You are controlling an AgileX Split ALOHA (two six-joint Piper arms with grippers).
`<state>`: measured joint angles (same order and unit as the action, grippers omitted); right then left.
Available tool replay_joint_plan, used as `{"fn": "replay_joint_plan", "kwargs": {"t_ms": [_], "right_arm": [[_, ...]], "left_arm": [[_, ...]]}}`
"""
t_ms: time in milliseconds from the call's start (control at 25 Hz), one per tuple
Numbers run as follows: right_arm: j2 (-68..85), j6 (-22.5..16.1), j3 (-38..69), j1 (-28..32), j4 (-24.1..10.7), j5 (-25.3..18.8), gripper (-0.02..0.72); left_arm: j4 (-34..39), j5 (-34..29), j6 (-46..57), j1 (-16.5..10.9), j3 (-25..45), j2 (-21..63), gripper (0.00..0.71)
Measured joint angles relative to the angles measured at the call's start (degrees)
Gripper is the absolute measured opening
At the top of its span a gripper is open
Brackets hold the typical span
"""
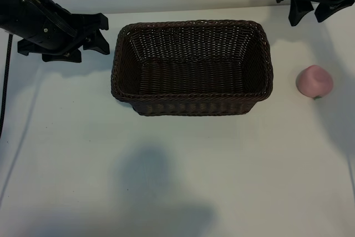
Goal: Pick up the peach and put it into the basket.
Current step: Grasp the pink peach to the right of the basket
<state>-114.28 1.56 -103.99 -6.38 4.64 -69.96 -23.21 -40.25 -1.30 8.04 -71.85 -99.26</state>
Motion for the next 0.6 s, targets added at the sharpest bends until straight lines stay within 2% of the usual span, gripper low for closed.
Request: {"fn": "replay_joint_plan", "kwargs": {"t_ms": [160,360,600], "right_arm": [[0.0,-2.39,0.0,0.0,-1.54,0.0,0.505],[0.11,-3.14,1.07,0.0,-1.71,0.22,0.505],[0.63,-3.58,11.43,0.36,-3.72,1.23,0.505]], "left_arm": [[0.0,0.0,0.0,0.0,0.0,0.0,0.59],[0.0,0.0,0.0,0.0,0.0,0.0,0.59],[0.0,0.0,0.0,0.0,0.0,0.0,0.59]]}}
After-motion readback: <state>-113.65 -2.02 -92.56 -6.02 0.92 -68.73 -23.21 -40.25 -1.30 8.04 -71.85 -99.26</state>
